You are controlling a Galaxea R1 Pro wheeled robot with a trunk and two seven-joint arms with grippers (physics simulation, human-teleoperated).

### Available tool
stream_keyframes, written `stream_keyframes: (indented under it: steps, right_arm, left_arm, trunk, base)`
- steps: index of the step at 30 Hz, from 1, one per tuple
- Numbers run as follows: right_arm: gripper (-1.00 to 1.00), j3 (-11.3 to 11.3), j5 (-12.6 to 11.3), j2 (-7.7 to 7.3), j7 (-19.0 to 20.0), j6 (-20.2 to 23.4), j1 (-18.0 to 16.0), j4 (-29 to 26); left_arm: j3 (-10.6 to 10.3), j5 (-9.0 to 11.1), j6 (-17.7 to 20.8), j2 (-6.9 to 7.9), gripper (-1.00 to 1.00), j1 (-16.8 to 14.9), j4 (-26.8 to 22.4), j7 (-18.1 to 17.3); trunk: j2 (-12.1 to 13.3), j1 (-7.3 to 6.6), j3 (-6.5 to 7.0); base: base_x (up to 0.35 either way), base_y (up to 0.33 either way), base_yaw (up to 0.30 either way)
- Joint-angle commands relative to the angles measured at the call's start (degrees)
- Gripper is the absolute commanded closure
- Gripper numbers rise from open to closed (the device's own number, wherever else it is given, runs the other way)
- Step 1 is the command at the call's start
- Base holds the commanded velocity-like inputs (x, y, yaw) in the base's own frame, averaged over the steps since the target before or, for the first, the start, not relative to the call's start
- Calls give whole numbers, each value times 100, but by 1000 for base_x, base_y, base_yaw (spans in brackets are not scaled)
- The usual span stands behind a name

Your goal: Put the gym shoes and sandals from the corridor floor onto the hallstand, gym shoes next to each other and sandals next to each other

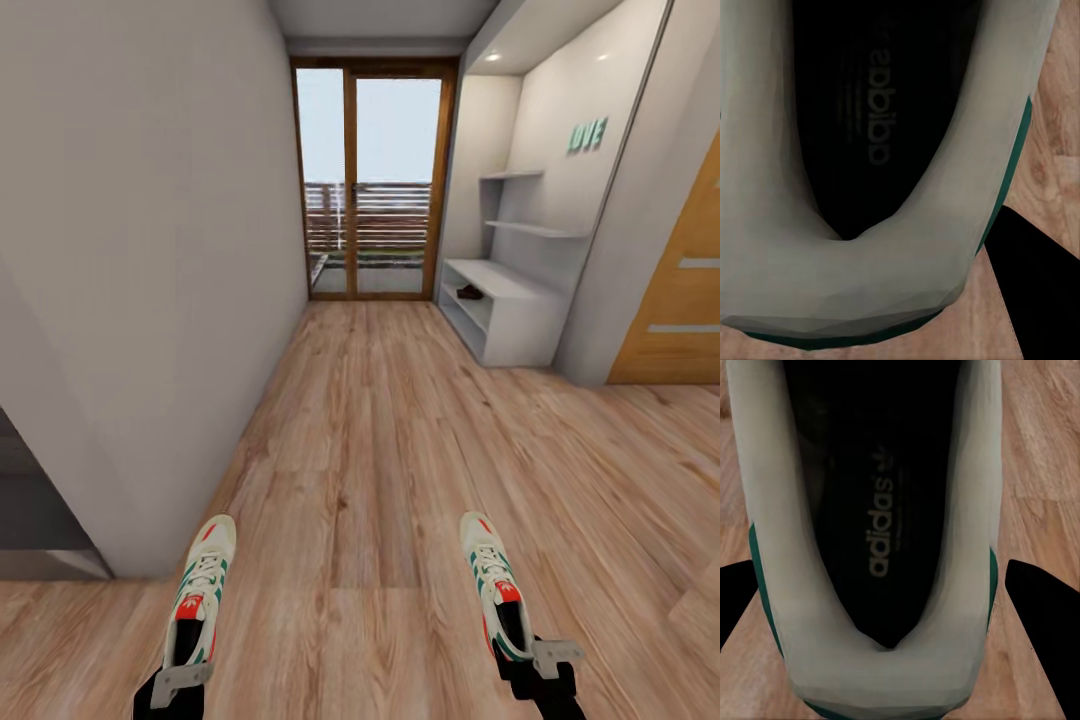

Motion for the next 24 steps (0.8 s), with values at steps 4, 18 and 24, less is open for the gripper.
stream_keyframes:
  steps: [4,18,24]
  right_arm:
    - [100,-52,12,1,47,-18,-4,2]
    - [100,-52,12,-1,49,-18,-4,2]
    - [100,-52,12,-5,52,-17,-4,2]
  left_arm:
    - [16,23,-15,-1,100,-6,4,-28]
    - [16,23,-15,1,100,-6,2,-28]
    - [16,23,-15,2,100,-7,2,-28]
  trunk:
    - [-2,2,-5]
    - [-2,2,-5]
    - [-2,2,-5]
  base:
    - [340,0,0]
    - [340,0,0]
    - [340,0,0]
